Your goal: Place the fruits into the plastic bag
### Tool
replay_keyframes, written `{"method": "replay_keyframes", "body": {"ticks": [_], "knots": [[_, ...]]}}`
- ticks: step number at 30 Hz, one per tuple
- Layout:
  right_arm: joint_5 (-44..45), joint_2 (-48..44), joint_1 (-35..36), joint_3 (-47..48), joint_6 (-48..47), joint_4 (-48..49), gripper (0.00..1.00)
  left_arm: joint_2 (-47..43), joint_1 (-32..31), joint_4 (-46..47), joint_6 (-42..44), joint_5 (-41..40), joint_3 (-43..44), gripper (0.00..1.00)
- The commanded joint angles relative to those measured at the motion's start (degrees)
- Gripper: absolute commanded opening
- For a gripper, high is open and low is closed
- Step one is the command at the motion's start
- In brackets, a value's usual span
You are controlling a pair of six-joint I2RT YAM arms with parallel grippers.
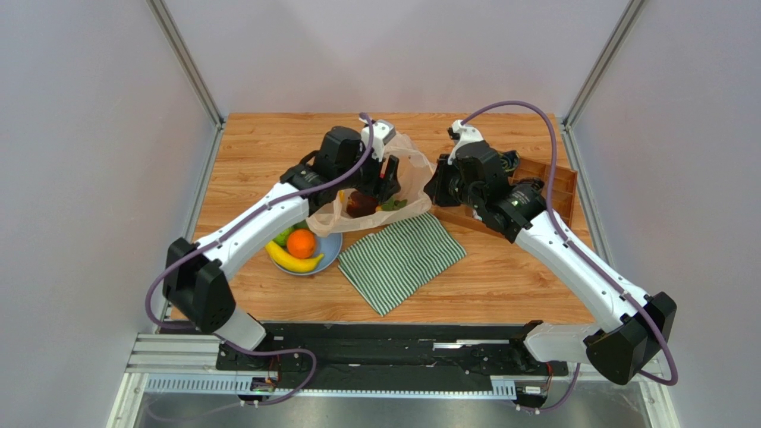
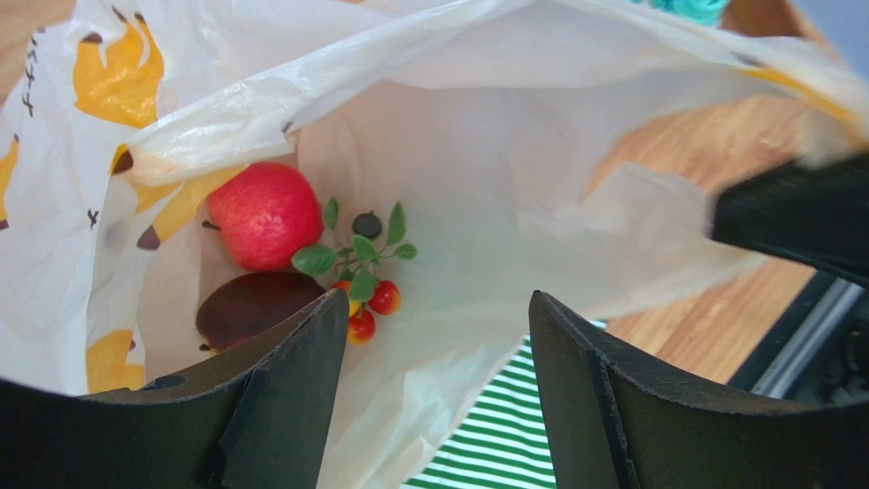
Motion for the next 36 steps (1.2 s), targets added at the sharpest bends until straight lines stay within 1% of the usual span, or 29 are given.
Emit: {"method": "replay_keyframes", "body": {"ticks": [1,4,5,6,8,9,12,14,16,19,22,27,29,30,31,32,35,36], "knots": [[-0.2,-0.5,0.2,-0.3,0.5,2.2,0.0,-9.5,0.2,8.9,1.3,5.8,-6.6,0.74],[-0.1,-0.5,0.2,-0.3,0.5,2.1,0.0,-17.0,0.1,11.1,-0.2,4.4,-10.8,0.75],[-0.1,-0.4,0.2,-0.4,0.5,2.2,0.0,-19.1,0.1,10.9,-0.8,3.1,-13.4,0.74],[0.1,-0.5,0.2,-0.4,0.5,2.2,0.0,-23.1,0.1,10.5,-1.4,0.2,-14.8,0.74],[-0.1,-0.3,0.2,-0.4,0.5,2.4,0.0,-28.5,0.1,8.1,-2.5,-2.8,-18.1,0.74],[-0.2,-0.2,0.2,-0.4,0.5,2.4,0.0,-30.0,0.1,7.1,-3.0,-5.6,-19.0,0.73],[-0.6,0.3,0.2,-0.1,0.7,2.6,0.0,-34.2,0.2,2.5,-3.7,-9.7,-21.8,0.73],[-0.8,0.5,0.2,-0.3,0.8,2.9,0.0,-34.5,0.1,-1.0,-4.6,-12.9,-22.9,0.73],[-1.0,0.6,0.2,-0.2,1.0,3.1,0.0,-33.6,0.2,-4.6,-5.5,-14.0,-23.2,0.73],[-1.4,0.8,0.2,-0.2,1.0,2.7,0.0,-31.6,0.2,-6.5,-7.5,-14.8,-24.2,0.73],[-1.0,0.5,0.2,-0.2,1.0,2.4,0.0,-32.3,0.2,-5.0,-8.9,-16.6,-26.7,0.73],[-0.9,0.5,0.2,0.2,0.9,2.3,0.0,-30.0,0.2,-2.5,-9.4,-13.9,-29.0,0.73],[-0.8,0.5,0.2,0.1,0.8,2.3,0.0,-28.5,0.2,0.3,-8.4,-13.1,-29.8,0.73],[-0.9,0.5,0.2,0.1,0.8,2.4,0.0,-28.0,0.2,1.3,-8.2,-13.1,-30.2,0.69],[-0.9,0.6,0.2,0.1,0.7,2.4,0.0,-27.0,0.2,1.9,-7.8,-13.2,-29.9,0.58],[-0.8,0.6,0.2,0.3,0.3,2.3,0.0,-26.6,0.2,1.9,-7.6,-13.4,-29.5,0.35],[0.3,1.2,0.2,3.3,-1.6,0.3,0.0,-25.6,0.3,-0.5,-6.3,-14.4,-24.8,0.0],[0.8,1.6,0.2,4.5,-2.5,-0.3,0.0,-25.5,0.3,-1.1,-5.8,-14.5,-21.1,0.0]]}}
